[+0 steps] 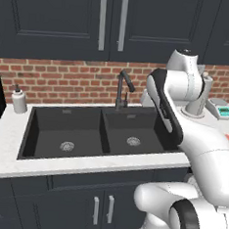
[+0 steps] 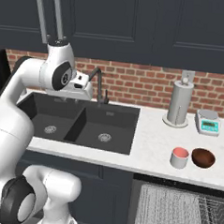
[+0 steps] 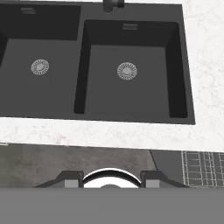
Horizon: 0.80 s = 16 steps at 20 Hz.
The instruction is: Pick up the cup and bowl from the counter, place them in the dishwasher, and close the dishwasher door.
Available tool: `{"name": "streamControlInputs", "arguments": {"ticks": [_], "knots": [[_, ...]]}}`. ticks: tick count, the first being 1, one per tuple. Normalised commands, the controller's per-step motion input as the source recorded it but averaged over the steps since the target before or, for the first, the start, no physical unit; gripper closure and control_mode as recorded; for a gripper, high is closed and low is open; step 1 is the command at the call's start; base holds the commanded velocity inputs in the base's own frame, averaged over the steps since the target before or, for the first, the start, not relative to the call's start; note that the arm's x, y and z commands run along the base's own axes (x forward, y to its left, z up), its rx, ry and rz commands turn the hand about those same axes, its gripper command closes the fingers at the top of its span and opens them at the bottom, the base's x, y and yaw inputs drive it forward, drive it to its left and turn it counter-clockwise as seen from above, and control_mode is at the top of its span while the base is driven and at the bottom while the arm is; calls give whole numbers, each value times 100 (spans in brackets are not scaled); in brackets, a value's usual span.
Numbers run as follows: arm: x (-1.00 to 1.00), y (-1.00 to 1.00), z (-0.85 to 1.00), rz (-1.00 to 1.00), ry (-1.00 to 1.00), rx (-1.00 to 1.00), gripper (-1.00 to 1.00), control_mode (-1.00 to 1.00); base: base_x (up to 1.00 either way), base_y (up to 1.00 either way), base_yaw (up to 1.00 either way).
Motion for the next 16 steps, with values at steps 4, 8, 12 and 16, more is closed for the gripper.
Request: {"name": "streamControlInputs", "arguments": {"ticks": [4, 8, 12, 16], "knots": [[0, 0, 0, 0, 0, 0, -100, 100, 0, 0, 0], [0, 0, 0, 0, 0, 0, -100, 100, 0, 0, -7], [0, 0, 0, 0, 0, 0, -100, 100, 0, 0, -31], [0, 0, 0, 0, 0, 0, -100, 100, 0, 0, -44]]}}
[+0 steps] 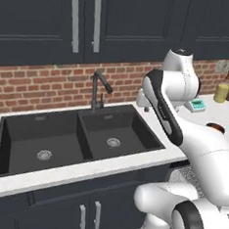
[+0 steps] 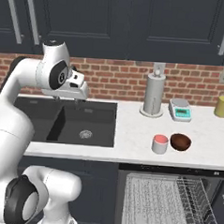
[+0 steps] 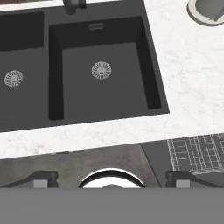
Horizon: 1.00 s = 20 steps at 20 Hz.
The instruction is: Pick up the cup and bowl from the counter, place them in the dishwasher, and close the dishwasher door.
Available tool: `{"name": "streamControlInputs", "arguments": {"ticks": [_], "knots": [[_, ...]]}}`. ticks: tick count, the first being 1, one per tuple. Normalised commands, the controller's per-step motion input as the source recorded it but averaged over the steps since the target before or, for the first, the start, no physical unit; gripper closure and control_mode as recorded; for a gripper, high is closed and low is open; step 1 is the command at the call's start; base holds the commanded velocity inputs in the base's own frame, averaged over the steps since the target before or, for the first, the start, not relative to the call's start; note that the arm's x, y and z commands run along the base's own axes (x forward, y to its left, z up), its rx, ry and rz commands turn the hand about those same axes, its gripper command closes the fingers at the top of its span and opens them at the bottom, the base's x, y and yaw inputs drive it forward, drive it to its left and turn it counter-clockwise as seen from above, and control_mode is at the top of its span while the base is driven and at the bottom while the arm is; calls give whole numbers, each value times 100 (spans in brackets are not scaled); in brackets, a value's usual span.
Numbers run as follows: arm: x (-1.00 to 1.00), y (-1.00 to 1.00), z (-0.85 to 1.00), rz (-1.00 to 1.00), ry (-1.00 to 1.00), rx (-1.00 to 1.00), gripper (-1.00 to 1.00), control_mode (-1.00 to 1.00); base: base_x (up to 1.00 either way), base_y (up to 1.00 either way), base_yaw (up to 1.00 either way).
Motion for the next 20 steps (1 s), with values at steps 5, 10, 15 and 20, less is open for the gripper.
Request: {"name": "streamControlInputs", "arguments": {"ticks": [5, 10, 15, 20], "knots": [[0, 0, 0, 0, 0, 0, -100, 100, -1, 1, -47], [0, 0, 0, 0, 0, 0, -100, 100, -7, 5, -48], [0, 0, 0, 0, 0, 0, -100, 100, -5, 17, -46], [0, 0, 0, 0, 0, 0, -100, 100, -1, 27, -43]]}}
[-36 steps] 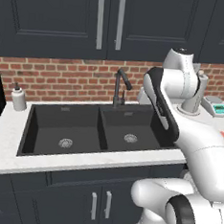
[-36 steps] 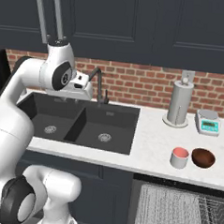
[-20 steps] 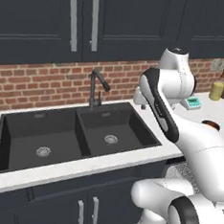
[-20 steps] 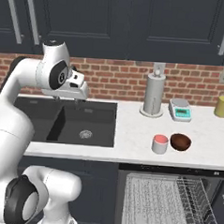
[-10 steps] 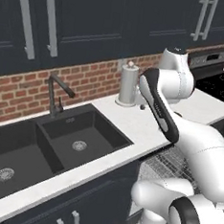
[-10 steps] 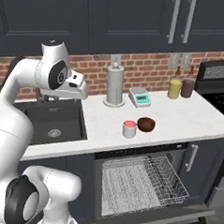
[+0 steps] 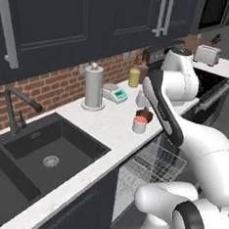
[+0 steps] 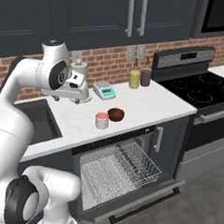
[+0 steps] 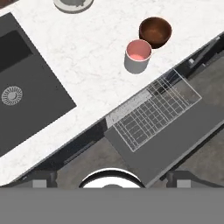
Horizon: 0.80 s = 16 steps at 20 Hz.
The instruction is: Pick up the cup and bowl from the counter, place them in the dishwasher, and close the dishwasher door.
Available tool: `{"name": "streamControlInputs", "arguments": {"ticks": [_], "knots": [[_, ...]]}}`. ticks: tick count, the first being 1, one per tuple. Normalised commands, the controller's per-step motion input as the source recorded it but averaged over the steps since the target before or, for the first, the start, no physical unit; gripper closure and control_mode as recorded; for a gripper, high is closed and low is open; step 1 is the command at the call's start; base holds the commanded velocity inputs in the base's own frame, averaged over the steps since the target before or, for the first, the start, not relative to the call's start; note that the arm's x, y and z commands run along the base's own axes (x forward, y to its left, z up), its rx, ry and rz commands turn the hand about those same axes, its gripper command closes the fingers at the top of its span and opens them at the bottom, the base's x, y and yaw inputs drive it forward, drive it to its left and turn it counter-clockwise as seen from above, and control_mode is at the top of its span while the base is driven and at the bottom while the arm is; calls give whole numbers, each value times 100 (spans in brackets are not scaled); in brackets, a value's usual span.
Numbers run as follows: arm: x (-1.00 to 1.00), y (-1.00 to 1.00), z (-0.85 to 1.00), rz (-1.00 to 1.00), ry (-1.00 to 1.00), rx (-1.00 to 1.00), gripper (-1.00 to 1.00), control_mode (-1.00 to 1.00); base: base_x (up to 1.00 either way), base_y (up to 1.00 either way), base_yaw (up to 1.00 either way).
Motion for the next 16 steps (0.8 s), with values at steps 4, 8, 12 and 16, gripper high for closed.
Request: {"name": "streamControlInputs", "arguments": {"ticks": [4, 8, 12, 16], "knots": [[0, 0, 0, 0, 0, 0, -100, 100, 0, 37, -38], [0, 0, 0, 0, 0, 0, -100, 100, 0, 42, -32], [0, 0, 0, 0, 0, 0, -100, 100, 0, 41, -26], [0, 0, 0, 0, 0, 0, -100, 100, 0, 42, -23]]}}
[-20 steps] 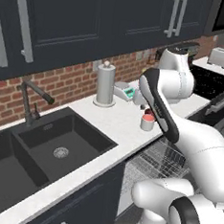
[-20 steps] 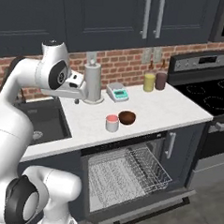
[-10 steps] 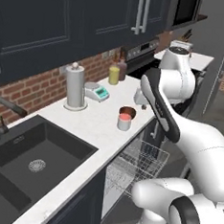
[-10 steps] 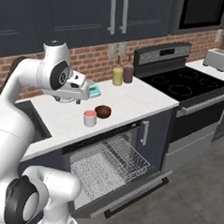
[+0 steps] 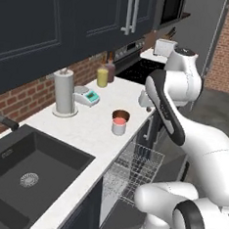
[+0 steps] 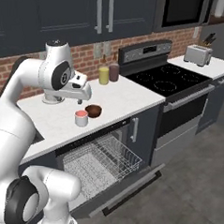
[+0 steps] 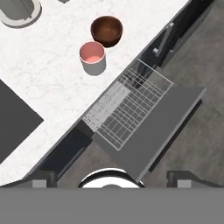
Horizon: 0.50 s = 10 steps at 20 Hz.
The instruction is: Pick up the cup and bowl from the counter, place them in the dishwasher, and close the dishwasher door.
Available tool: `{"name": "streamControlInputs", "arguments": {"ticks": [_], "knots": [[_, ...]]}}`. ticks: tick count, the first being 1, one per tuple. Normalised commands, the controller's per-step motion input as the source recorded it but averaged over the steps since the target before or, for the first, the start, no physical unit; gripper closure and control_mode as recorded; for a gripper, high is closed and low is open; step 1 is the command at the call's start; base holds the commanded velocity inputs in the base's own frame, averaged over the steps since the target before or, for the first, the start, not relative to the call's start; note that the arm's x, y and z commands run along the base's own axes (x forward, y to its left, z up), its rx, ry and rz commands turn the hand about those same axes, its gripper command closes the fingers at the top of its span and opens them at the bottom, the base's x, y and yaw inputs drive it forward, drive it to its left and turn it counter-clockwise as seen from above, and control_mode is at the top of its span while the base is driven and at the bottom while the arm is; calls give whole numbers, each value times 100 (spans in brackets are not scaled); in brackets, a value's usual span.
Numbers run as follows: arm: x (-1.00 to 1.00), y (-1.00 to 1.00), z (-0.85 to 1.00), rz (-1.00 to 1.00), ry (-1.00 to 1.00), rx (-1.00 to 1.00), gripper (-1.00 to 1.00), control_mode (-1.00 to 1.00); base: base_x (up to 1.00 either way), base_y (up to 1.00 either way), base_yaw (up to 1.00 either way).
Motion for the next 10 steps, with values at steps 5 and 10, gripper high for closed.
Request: {"name": "streamControlInputs", "arguments": {"ticks": [5, 10], "knots": [[0, 0, 0, 0, 0, 0, -100, 100, 0, 46, -20], [0, 0, 0, 0, 0, 0, -100, 100, -2, 52, -17]]}}
